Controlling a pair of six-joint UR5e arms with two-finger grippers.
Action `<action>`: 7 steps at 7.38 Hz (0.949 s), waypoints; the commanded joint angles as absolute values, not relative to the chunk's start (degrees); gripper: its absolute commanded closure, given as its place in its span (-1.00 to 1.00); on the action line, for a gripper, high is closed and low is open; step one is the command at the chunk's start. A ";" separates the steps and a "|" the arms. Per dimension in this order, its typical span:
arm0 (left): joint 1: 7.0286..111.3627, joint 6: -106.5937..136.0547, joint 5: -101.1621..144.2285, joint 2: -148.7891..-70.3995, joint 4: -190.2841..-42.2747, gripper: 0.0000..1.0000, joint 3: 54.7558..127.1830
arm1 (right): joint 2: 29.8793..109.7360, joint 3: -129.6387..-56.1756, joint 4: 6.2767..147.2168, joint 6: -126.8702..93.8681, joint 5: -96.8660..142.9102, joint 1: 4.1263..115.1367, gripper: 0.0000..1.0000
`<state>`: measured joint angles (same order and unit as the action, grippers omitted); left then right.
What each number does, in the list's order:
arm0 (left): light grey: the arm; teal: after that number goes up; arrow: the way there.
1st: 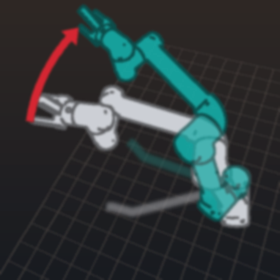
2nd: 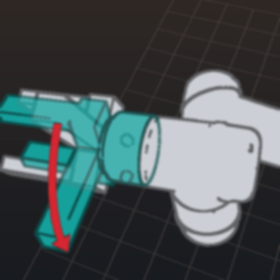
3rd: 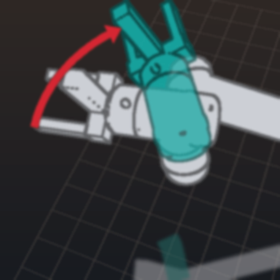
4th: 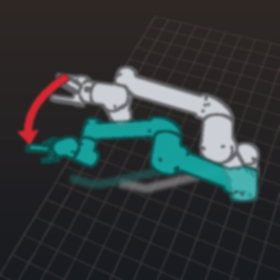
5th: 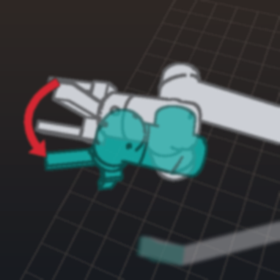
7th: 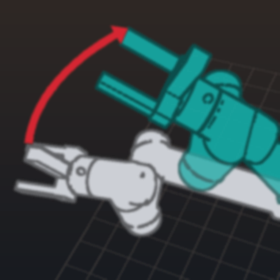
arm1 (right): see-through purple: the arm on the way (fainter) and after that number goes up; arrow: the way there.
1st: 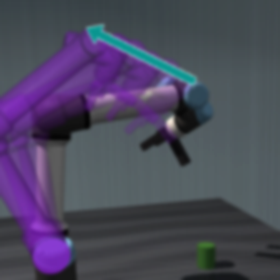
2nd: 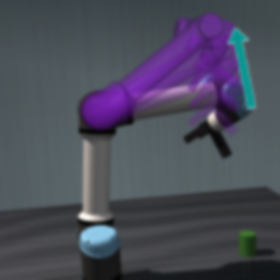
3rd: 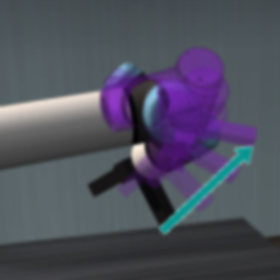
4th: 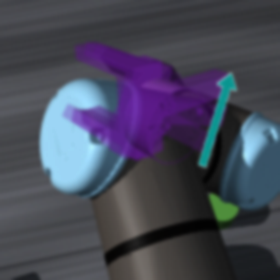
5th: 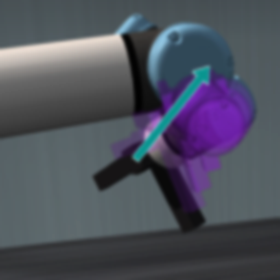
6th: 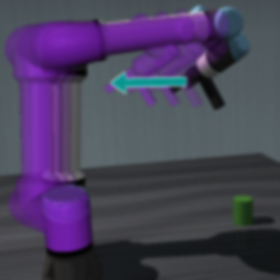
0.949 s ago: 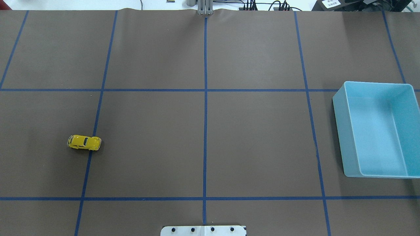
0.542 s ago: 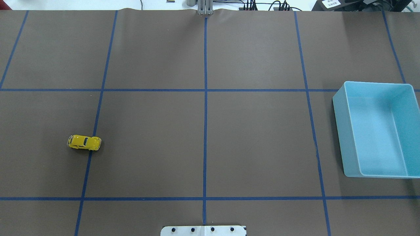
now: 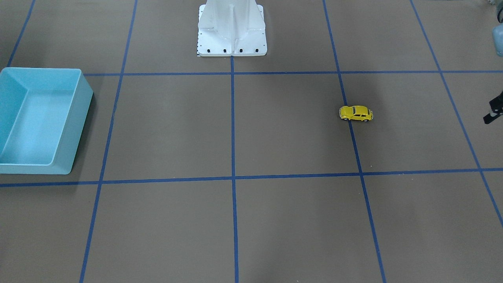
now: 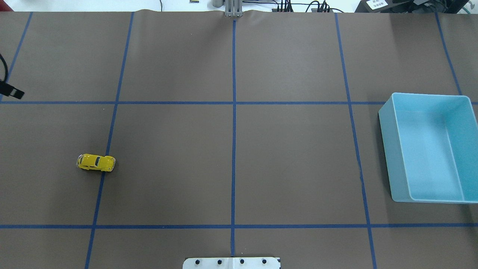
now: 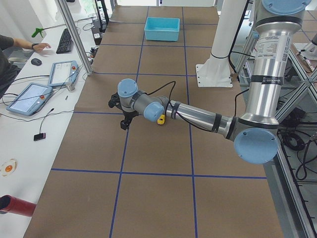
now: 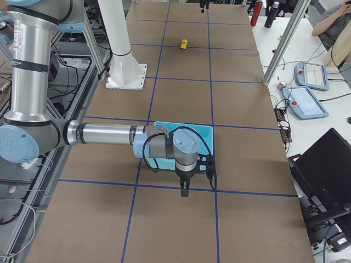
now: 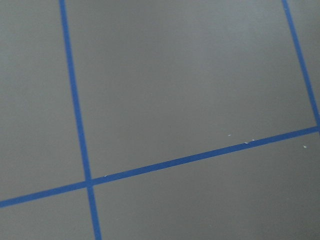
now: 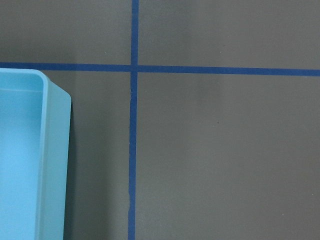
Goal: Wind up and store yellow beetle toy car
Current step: 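Move the left gripper in over the yellow beetle toy car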
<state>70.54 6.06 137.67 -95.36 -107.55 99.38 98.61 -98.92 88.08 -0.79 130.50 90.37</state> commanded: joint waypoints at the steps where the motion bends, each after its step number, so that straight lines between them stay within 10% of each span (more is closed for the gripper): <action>1: 66.71 5.71 137.81 -94.58 -107.85 -1.00 102.20 | 98.61 -98.79 88.07 -0.79 130.43 90.35 -1.00; 7: 57.57 -22.21 129.86 -93.95 -108.20 -1.00 107.40 | 99.49 -98.79 88.07 -0.79 130.52 90.44 -1.00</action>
<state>58.62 -9.59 134.49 -93.91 -108.95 106.91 98.95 -98.73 88.10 -0.79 130.45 90.40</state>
